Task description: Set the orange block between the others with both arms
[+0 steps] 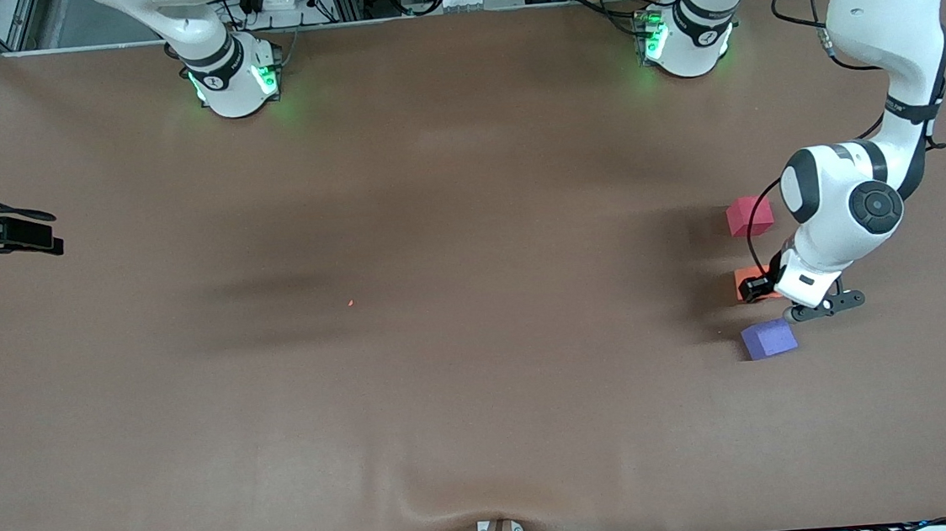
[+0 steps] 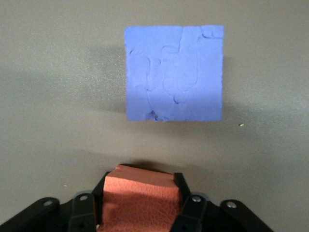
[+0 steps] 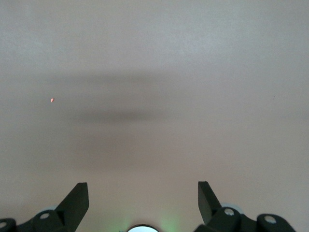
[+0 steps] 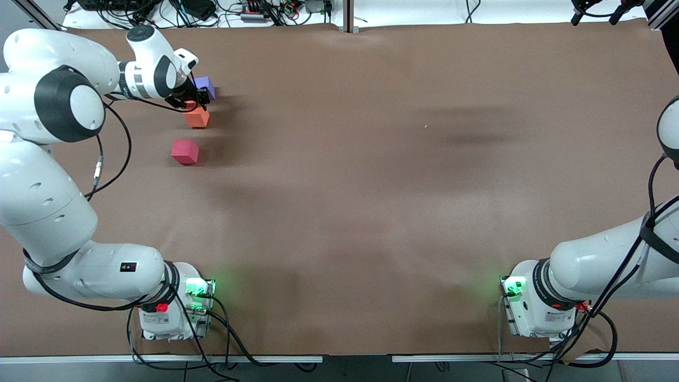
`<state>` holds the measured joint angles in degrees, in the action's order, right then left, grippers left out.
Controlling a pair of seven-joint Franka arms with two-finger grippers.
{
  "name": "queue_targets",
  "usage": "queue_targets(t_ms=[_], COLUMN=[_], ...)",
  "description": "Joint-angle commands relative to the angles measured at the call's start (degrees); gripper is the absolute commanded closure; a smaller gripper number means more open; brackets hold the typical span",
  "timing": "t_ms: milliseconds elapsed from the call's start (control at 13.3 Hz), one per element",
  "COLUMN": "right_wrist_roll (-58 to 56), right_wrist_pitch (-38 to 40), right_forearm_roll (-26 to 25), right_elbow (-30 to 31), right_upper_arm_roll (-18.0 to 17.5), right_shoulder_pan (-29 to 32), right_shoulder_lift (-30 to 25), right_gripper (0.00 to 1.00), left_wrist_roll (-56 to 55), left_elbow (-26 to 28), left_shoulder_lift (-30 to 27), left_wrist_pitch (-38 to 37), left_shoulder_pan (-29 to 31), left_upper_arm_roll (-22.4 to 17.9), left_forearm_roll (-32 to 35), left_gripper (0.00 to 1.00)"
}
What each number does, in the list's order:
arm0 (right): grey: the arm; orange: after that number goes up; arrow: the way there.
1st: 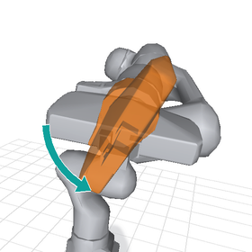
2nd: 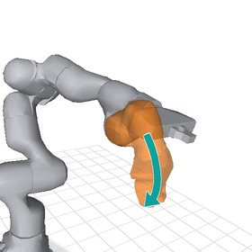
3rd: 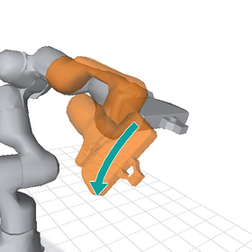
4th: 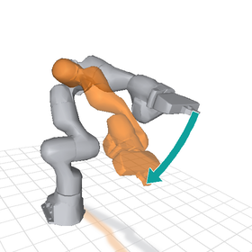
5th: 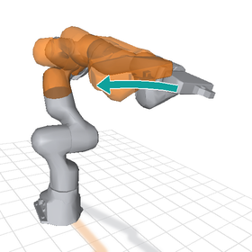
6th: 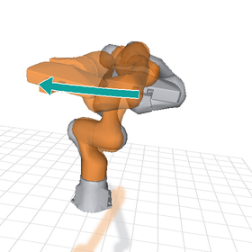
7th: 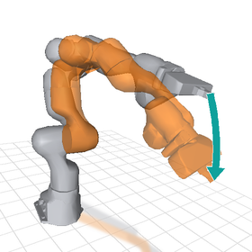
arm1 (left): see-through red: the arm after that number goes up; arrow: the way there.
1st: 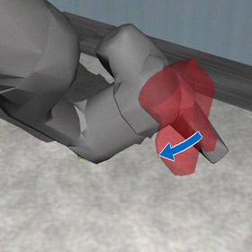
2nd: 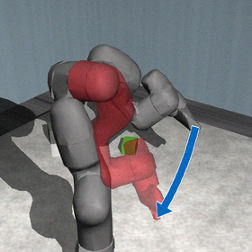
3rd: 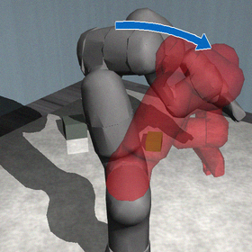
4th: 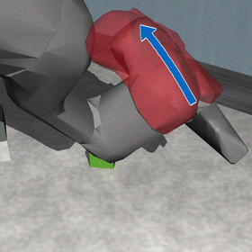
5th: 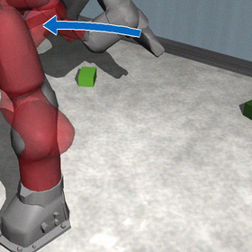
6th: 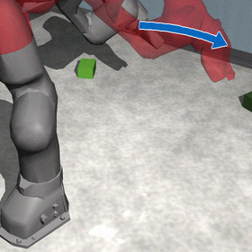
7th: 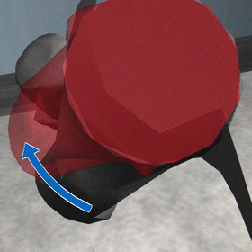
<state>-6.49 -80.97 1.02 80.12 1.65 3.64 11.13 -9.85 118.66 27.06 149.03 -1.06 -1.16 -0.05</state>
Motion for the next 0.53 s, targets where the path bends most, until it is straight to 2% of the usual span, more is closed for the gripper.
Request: queue_targets(t_ms=[0, 225, 450], right_wrist_roll=[0.2, 0.2, -0.1], right_wrist_pitch=[-2.4, -2.5, -2.5], right_forearm_roll=[-0.1, -0.1, 0.1], right_elbow=[-0.3, -0.3, -0.2], right_upper_arm_roll=[-0.6, -0.6, -0.6], right_shoulder_pan=[-0.2, -0.2, -0.4], right_shoulder_lift=[-0.1, -0.1, -0.1], right_gripper=[0.00, 0.00, 0.00], left_wrist_roll=[1.7, 1.8, 1.9], left_elbow=[0.3, 0.4, 0.1], left_shoulder_lift=[0.0, -3.1, -8.9], left_wrist_pitch=[0.8, -0.7, -7.8], left_shoulder_pan=[0.5, 0.2, 0.4], left_upper_arm_roll=[0.5, 0.6, 1.8], left_forearm_roll=[-1.4, -1.4, -1.4], left_gripper=[0.00, 0.00, 0.00])
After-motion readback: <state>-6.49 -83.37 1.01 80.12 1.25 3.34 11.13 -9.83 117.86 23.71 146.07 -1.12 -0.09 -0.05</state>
